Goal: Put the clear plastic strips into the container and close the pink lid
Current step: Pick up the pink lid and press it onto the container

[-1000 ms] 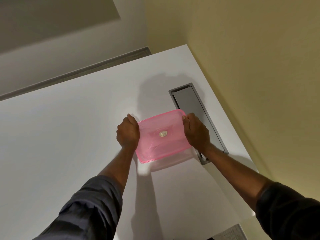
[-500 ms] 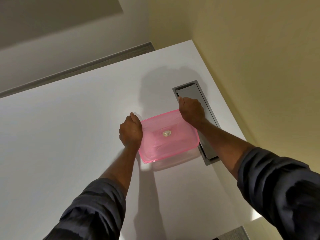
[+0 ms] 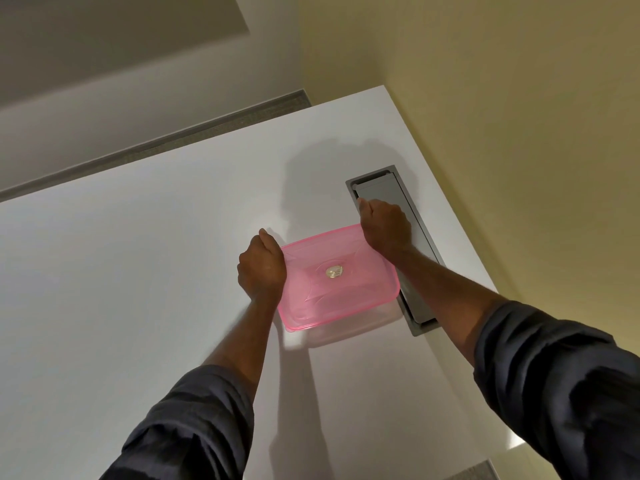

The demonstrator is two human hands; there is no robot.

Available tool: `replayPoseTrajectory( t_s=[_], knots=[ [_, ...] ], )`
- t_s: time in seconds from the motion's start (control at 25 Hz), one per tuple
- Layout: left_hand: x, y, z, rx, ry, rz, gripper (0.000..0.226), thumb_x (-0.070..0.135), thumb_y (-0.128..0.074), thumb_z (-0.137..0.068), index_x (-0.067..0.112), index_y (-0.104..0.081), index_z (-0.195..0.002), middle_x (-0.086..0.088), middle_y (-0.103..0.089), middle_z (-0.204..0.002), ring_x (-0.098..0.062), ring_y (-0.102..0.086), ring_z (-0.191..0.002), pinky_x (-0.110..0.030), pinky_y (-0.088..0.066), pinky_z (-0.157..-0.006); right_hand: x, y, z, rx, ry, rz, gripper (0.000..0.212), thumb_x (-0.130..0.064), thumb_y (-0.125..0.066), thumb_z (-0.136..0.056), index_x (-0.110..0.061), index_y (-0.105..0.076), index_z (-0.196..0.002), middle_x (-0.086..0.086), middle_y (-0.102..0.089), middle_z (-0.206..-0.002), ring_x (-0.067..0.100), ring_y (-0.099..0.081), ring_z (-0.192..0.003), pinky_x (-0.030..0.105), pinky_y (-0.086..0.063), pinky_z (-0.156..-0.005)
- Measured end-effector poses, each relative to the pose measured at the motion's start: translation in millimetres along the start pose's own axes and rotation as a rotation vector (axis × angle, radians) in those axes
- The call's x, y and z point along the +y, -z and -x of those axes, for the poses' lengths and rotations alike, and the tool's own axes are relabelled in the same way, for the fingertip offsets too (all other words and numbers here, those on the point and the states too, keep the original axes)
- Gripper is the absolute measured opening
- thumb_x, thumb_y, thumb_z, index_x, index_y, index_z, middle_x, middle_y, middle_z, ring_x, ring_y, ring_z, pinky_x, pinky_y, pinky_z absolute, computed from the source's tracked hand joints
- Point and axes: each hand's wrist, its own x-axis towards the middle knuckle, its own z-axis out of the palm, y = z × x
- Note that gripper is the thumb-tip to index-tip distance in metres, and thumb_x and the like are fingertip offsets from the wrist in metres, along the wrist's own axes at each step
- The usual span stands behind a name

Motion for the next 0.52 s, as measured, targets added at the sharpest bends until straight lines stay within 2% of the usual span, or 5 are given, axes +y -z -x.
replayPoseTrajectory(
  t_s=[0.12, 0.2, 0.28, 0.36, 0.52],
  knots=[
    [1.7, 7.5, 3.4, 0.026, -0.044, -0.018, 0.054, 0.047, -0.029, -0.112, 0.009, -0.065, -0.095, -0.014, -0.072, -0.097, -0.041, -0.068, -0.094, -0.041, -0.048, -0.076, -2.1, 8.3, 7.2, 0.047, 0.031, -0.023, 0.046, -0.057, -0.043, -0.107, -0.02, -0.054, -0.082, -0.003, -0.059, -0.073, 0.023, -0.058, -0.069, 0.029, -0.036, -0.058],
    [-3.9, 15.0, 12.4, 0.108, -0.243, -0.056, 0.04, 0.042, -0.038, -0.112, 0.013, -0.066, -0.111, -0.01, -0.07, -0.112, -0.038, -0.066, -0.107, -0.045, -0.051, -0.083, 0.4, 12.9, 24.8, 0.067, 0.085, -0.015, 0.044, -0.06, -0.045, -0.106, -0.02, -0.061, -0.108, 0.001, -0.068, -0.101, 0.024, -0.065, -0.089, 0.035, -0.05, -0.068],
    [-16.6, 14.0, 34.8, 0.132, -0.507, -0.134, 0.037, 0.036, -0.045, -0.111, 0.015, -0.061, -0.137, -0.01, -0.065, -0.14, -0.036, -0.058, -0.134, -0.048, -0.048, -0.106, 10.9, 12.7, 53.6, 0.082, 0.206, 0.045, 0.053, -0.061, -0.045, -0.107, -0.018, -0.057, -0.135, 0.005, -0.066, -0.13, 0.026, -0.063, -0.117, 0.043, -0.057, -0.088],
    [-31.7, 4.6, 61.8, 0.034, -0.627, -0.249, 0.054, 0.036, -0.04, -0.113, 0.012, -0.039, -0.162, -0.013, -0.038, -0.169, -0.035, -0.029, -0.161, -0.051, -0.027, -0.13, 23.3, 7.8, 82.1, 0.049, 0.35, 0.13, 0.066, -0.06, -0.041, -0.109, -0.014, -0.044, -0.155, 0.008, -0.05, -0.159, 0.026, -0.047, -0.147, 0.044, -0.047, -0.112],
    [-39.6, -6.6, 77.4, -0.082, -0.6, -0.376, 0.069, 0.044, -0.026, -0.114, 0.008, -0.01, -0.17, -0.015, -0.006, -0.179, -0.035, -0.001, -0.167, -0.057, -0.009, -0.135, 27.2, 6.1, 95.1, -0.022, 0.44, 0.219, 0.077, -0.057, -0.038, -0.11, -0.01, -0.019, -0.168, 0.007, -0.013, -0.178, 0.023, -0.004, -0.166, 0.05, -0.018, -0.132]
  ],
)
